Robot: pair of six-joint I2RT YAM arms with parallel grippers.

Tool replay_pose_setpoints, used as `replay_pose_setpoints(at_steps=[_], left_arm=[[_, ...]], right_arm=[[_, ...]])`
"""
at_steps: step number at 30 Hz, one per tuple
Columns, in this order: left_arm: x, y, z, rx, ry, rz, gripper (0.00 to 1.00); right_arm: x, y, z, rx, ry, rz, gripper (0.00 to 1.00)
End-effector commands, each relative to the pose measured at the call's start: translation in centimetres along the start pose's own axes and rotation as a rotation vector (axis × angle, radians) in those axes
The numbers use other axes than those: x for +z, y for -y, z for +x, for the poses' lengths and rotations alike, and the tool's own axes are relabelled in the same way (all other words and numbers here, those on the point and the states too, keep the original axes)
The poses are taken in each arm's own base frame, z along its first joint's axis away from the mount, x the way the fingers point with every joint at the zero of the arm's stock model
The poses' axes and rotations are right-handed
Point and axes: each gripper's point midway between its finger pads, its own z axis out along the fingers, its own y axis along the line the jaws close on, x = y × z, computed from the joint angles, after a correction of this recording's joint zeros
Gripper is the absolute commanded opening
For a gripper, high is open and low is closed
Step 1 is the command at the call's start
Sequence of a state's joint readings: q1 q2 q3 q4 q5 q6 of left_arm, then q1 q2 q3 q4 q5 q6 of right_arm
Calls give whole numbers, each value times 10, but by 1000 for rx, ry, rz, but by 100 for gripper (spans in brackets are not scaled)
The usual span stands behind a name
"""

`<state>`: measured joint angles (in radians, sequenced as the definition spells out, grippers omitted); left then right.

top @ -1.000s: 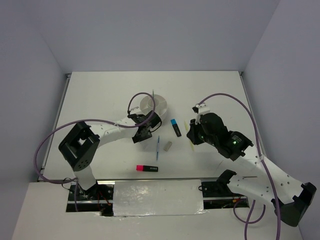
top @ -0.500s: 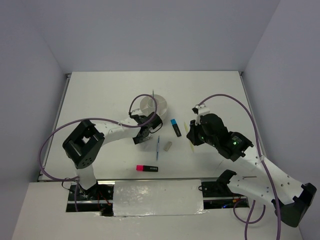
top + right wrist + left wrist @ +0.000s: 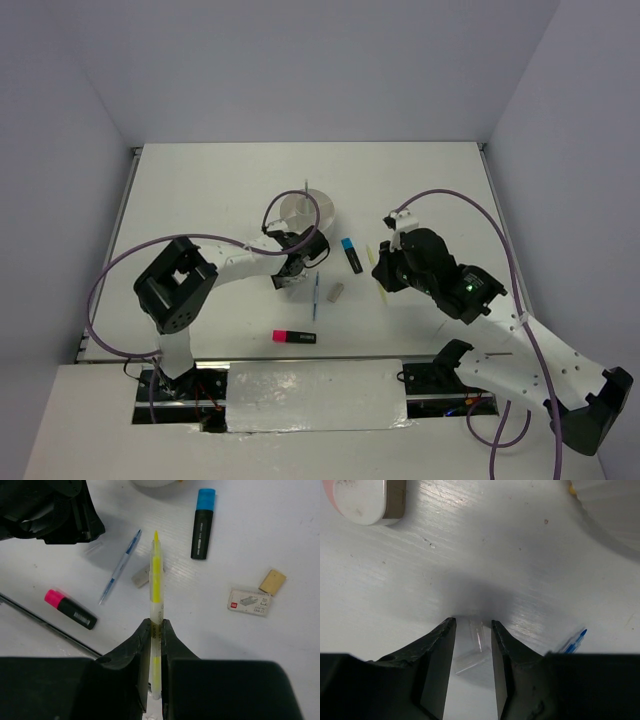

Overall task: Sort the stationery into containers
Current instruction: Close the pen cap on the pen.

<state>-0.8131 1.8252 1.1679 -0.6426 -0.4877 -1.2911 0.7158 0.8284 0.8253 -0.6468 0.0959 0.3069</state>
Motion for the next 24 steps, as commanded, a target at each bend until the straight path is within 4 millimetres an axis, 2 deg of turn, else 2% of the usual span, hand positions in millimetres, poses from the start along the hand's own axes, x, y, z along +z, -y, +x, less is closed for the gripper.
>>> replay_pose_setpoints(at_steps=[1,7,15,19,23,24], left_arm=[[3,5,1,-16,-4,-5,46],[9,3,6,-17,-12,-20,40],[9,9,7,-8,-18,10,17],[-1,19,-2,-17,-3,47,13],[-19,32,-19,-38,38,126,7],[-23,37,-24,-45,49,147,2]], right_arm=[[-5,-6,-11,-12,53,-32,3],[-4,-5,-9,-19,50,-29,3],[0,-7,-7,-21,52,-44,2],[-1,-9,-8,-21,58,-52,2],[-2,-9,-8,-23,57,-55,2],[-3,-9,-8,-20,59,-58,2]])
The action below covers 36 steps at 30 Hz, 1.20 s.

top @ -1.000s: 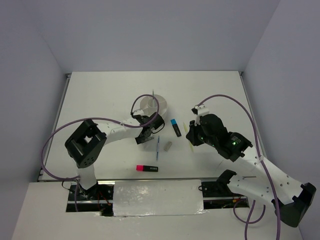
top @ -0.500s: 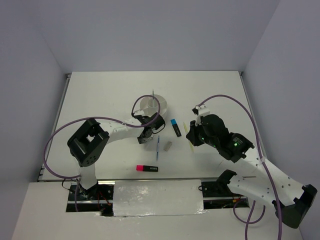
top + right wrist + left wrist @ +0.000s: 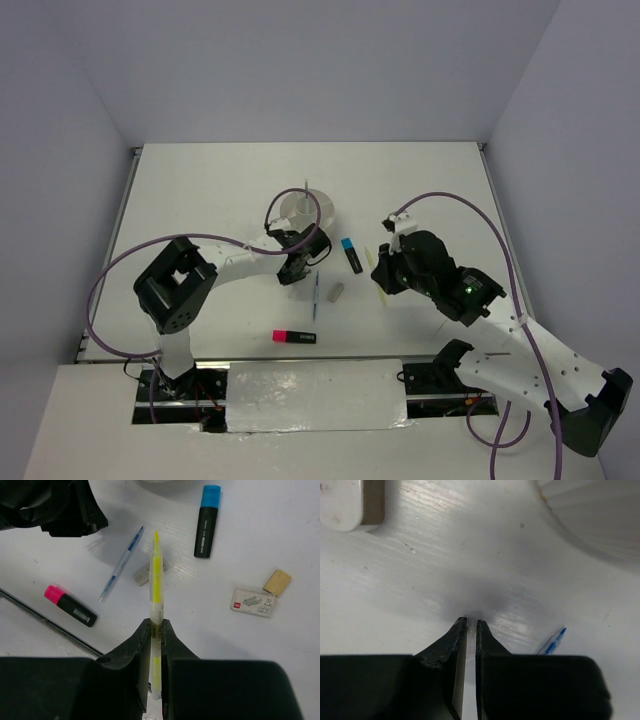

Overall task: Sort the stationery into containers
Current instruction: Close the pen cap on the pen.

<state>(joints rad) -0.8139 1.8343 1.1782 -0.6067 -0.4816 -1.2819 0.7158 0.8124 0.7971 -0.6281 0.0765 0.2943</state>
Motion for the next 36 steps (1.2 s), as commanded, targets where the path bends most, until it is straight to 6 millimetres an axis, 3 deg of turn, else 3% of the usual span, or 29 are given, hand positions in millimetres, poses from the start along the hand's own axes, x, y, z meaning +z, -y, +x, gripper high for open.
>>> replay_pose_setpoints(at_steps=[1,4,7,9,10,11,12,13,15,16,17,18,21,22,26,36], left_arm=[[-31,29,-27,-48,53,136,0],[-45,31,-39,-66,86,165,0],[-75,26,-60,-112,144,216,0],[-87,22,-67,-124,175,255,0],[-108,22,-78,-148,203,323,0],[-110,17,-76,-139,211,347,0],[-122,24,-84,-133,243,428,0],[-138,16,-87,-145,271,499,0],[-164,18,-92,-103,318,643,0],[-191,15,-102,-141,381,771,0],[-205,14,-105,-134,412,838,0],[-231,5,-112,-116,474,922,0],[-281,-6,-119,-97,581,1115,0],[-292,-7,-117,-89,595,1180,0],[-340,-26,-112,-68,690,1395,0],[-355,-43,-96,-50,747,1543,0]], right_arm=[[-4,-8,-13,-8,59,-38,2],[-6,-12,-15,0,73,-63,2],[-7,-27,-17,33,94,-142,0],[-7,-43,-19,69,108,-232,0],[-6,-48,-18,84,112,-262,0],[-7,-63,-20,112,132,-348,0],[-9,-74,-22,122,148,-403,0],[-14,-88,-35,130,216,-477,0],[-17,-107,-28,160,217,-570,0],[-22,-116,-37,166,263,-613,0],[-23,-122,-36,188,275,-639,0],[-27,-134,-36,191,293,-670,0],[-33,-156,-47,216,370,-727,0],[-37,-171,-48,206,376,-763,0],[-41,-195,-60,221,420,-794,0],[-48,-222,-72,216,440,-821,0]])
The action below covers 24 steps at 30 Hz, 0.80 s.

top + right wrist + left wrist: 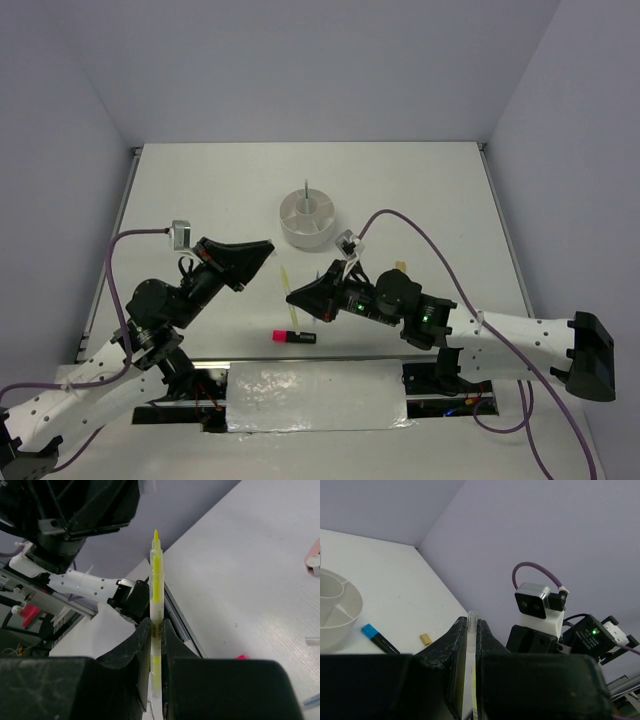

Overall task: Sort the stationery into containers
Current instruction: Close the pen cap on the pen.

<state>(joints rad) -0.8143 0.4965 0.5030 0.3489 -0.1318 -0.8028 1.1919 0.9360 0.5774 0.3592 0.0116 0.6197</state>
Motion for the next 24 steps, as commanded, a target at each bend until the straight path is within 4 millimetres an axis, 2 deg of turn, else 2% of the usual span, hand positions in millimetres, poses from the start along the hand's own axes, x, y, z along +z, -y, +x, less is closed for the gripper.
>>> replay_pose_setpoints(at_steps=[1,6,24], left_arm=[[-3,30,-19,30,62,135,0],[-3,34,-19,29,72,162,0],[0,33,-10,17,37,164,1]], right_arm=[[7,-32,-38,-5,116,-72,0],[10,-37,-39,-25,107,-71,0],[14,-33,-40,-57,88,-27,0]])
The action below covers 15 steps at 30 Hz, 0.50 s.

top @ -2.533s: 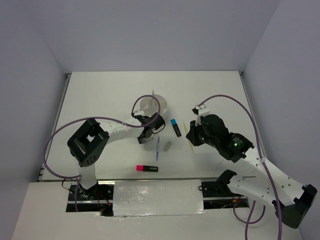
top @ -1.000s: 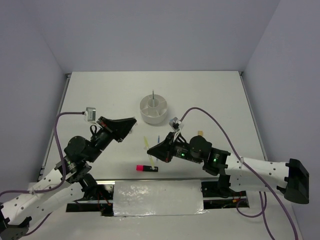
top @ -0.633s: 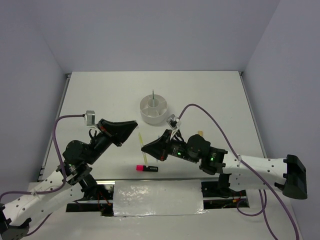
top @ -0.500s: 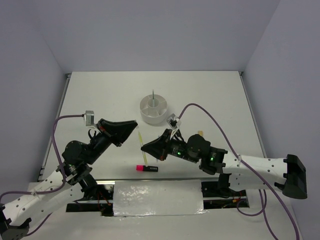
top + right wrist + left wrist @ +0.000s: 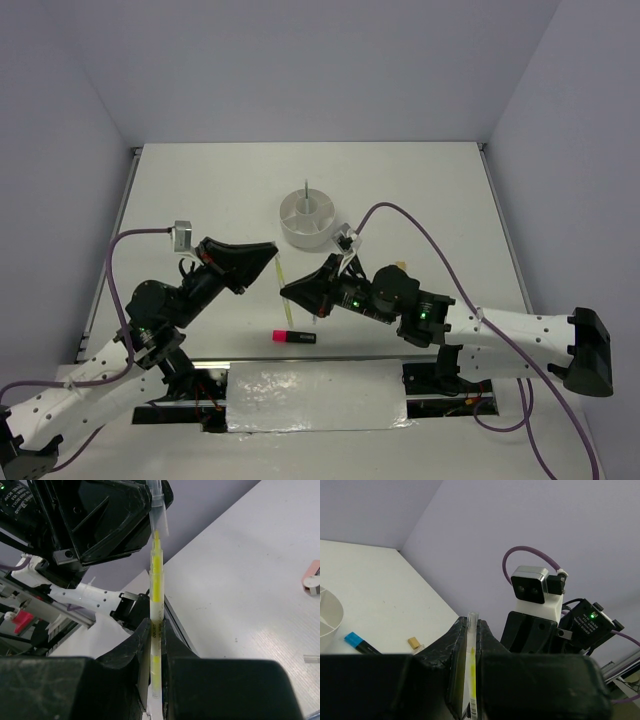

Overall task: Sort the stationery into containers
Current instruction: Close the pen cap on the pen.

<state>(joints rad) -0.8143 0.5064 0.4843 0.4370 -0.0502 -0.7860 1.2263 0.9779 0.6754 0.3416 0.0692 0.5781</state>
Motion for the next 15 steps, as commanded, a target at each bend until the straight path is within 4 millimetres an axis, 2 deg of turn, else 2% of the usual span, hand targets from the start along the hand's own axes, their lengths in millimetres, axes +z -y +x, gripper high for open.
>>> replay_pose_setpoints(at_steps=[1,15], left_arm=[[2,15,-13,8,46,61,2],[2,13,-9,16,25,51,2]], right_arm=[[3,-14,-19,-18,45,-23,0],[0,-10,-30,-48,72,13,0]])
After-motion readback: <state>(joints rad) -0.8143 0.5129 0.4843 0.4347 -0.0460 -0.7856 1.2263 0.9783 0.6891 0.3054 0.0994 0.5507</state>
